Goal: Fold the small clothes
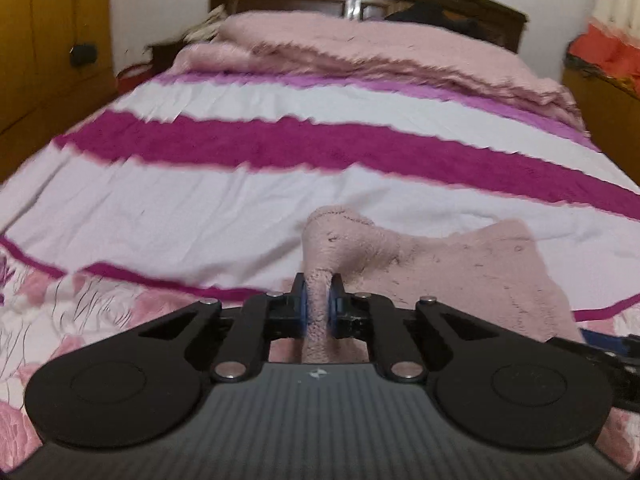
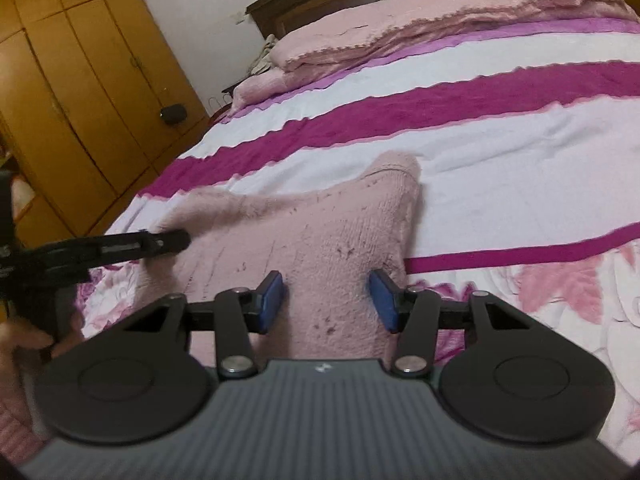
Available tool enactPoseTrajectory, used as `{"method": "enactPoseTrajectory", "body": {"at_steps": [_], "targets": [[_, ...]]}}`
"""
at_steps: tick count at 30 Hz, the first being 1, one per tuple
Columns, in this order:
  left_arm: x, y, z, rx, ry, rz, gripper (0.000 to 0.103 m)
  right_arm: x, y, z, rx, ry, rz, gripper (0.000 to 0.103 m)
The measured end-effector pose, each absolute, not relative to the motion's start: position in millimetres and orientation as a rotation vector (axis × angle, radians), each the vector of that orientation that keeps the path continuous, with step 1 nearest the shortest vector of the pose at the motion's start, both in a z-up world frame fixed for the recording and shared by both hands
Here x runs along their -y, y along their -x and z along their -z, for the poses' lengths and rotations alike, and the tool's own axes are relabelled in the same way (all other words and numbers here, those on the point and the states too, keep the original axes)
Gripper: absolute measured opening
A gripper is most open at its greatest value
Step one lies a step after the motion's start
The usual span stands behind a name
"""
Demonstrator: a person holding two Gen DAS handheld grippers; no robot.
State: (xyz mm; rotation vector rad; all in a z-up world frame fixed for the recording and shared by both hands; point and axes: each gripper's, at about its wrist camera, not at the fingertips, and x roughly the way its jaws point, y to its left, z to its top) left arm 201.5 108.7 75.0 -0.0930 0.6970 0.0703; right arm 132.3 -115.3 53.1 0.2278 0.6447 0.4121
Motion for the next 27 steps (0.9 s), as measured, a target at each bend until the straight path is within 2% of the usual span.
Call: {"method": "enactPoseTrajectory", "body": {"at_steps": [7, 10, 12, 15, 27], "targets": [[-114.4, -209.6, -52.8, -0.734, 0.035, -0.074, 0.014, 96.9, -127.7, -48.7, -0.620, -0.122, -0.382, 0.052], [-115.2, -204.3, -57.8, -0.739, 0.049, -0.091, 0.034, 108.8, -125.3, -53.3, -0.626, -0.173, -0.381, 0.052], [-117.5, -194.6, -64.9, -0.743, 0.079, -0.079, 0.054, 118.7, -120.6, -57.6, -0.615, -0.220, -0.385, 0.052], [-116.3, -169.4, -76.3, -0.734, 0.106, -0.046, 0.070, 127.7, -111.2, -61.5, -0.605, -0.232, -0.389, 0.052], [-118.7, -108.7, -62.9, -0.790, 0.041, -0.049, 0.080, 126.0, -88.6, -58.6, -0.672, -0.231, -0.416, 0.052]]}}
